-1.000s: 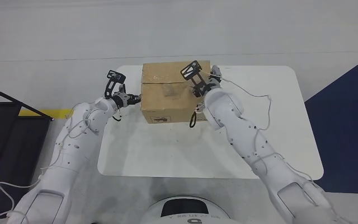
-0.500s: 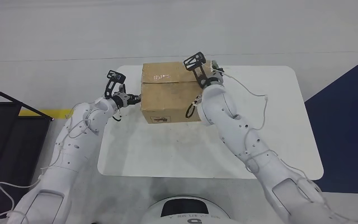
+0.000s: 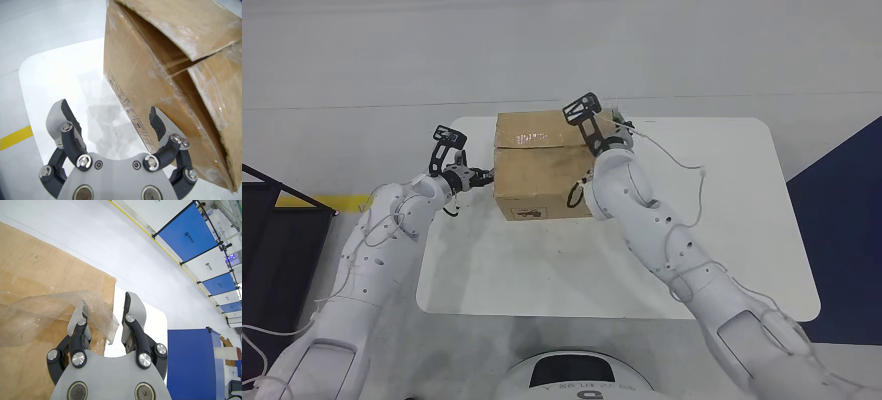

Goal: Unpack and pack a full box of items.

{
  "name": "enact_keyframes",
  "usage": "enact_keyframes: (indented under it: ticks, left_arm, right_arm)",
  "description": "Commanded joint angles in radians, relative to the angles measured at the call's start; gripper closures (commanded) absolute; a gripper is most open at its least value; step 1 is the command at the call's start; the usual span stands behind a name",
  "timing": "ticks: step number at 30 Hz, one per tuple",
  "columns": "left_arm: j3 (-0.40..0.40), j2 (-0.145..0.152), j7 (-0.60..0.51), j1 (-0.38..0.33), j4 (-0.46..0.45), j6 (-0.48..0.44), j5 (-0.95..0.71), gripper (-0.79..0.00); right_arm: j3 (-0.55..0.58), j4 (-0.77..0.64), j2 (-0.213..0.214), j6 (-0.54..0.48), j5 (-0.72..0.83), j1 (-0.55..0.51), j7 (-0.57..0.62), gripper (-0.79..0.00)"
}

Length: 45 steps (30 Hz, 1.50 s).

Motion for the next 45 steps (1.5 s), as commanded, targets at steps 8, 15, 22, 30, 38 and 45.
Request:
enact_keyframes:
  ticks: [8,15,22,30,38,45]
  left_arm:
    - [0.0,0.0,0.0,0.0,0.0,0.0,0.0,-0.785]
    - [0.0,0.0,0.0,0.0,0.0,0.0,0.0,-0.785]
    - [0.0,0.0,0.0,0.0,0.0,0.0,0.0,-0.785]
    - [0.0,0.0,0.0,0.0,0.0,0.0,0.0,-0.785]
    - [0.0,0.0,0.0,0.0,0.0,0.0,0.0,-0.785]
    - [0.0,0.0,0.0,0.0,0.0,0.0,0.0,-0.785]
  right_arm:
    - [0.026,-0.055,-0.028,0.083,0.022,0.01,-0.067,-0.363]
    - [0.048,-0.11,-0.04,0.058,0.038,-0.012,-0.085,-0.382]
    - [0.04,-0.114,-0.061,0.024,0.067,0.005,-0.086,-0.369]
    - [0.025,-0.066,-0.106,0.014,0.245,0.079,-0.101,-0.366]
    - [-0.05,0.159,-0.186,-0.03,0.585,0.193,-0.166,-0.311]
    - [-0.176,0.293,-0.27,-0.055,0.714,0.28,-0.266,-0.357]
